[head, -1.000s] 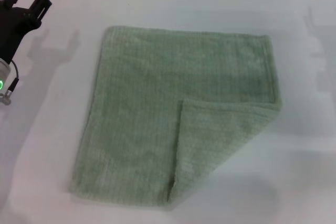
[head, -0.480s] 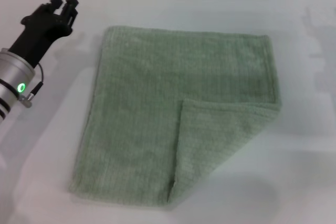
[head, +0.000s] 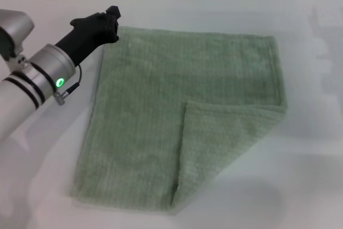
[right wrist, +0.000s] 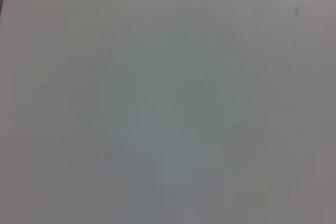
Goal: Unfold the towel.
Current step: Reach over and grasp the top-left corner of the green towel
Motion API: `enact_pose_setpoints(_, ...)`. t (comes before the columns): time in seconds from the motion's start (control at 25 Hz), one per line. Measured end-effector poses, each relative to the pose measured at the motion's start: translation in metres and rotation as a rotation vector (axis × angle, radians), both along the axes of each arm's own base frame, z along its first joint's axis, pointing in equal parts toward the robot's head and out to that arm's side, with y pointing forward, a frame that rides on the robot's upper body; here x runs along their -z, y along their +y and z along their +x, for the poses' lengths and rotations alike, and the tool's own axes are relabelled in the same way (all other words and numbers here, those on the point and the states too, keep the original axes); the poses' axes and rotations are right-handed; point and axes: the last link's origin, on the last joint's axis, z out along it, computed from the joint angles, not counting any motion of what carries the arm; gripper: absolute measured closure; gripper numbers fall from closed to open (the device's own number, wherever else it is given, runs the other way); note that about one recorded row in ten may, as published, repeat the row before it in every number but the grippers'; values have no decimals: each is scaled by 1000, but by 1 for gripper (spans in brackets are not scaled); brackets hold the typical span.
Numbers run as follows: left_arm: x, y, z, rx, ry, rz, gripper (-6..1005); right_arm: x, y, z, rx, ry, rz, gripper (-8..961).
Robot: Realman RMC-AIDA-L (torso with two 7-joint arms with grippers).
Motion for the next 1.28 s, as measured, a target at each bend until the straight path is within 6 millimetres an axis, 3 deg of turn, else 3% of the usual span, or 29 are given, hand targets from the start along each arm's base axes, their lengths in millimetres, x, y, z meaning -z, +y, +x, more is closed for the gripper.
enact_pose_setpoints(0.08,3,3,0,-20,11,-11,989,0,0,0,-1,1,-1,214)
enact_pose_setpoints(0.44,16,11,3,-74,60,-78,1001,3,0,-5,-20,6,-9,215)
enact_pose_setpoints(0.6,26,20,-1,-160,169,-119,1001,4,0,-9,-30,21,-10,215)
enact_pose_setpoints(1.28,32,28,7,-170,226,-137,1001,21,3,-16,-38,25,-95,214)
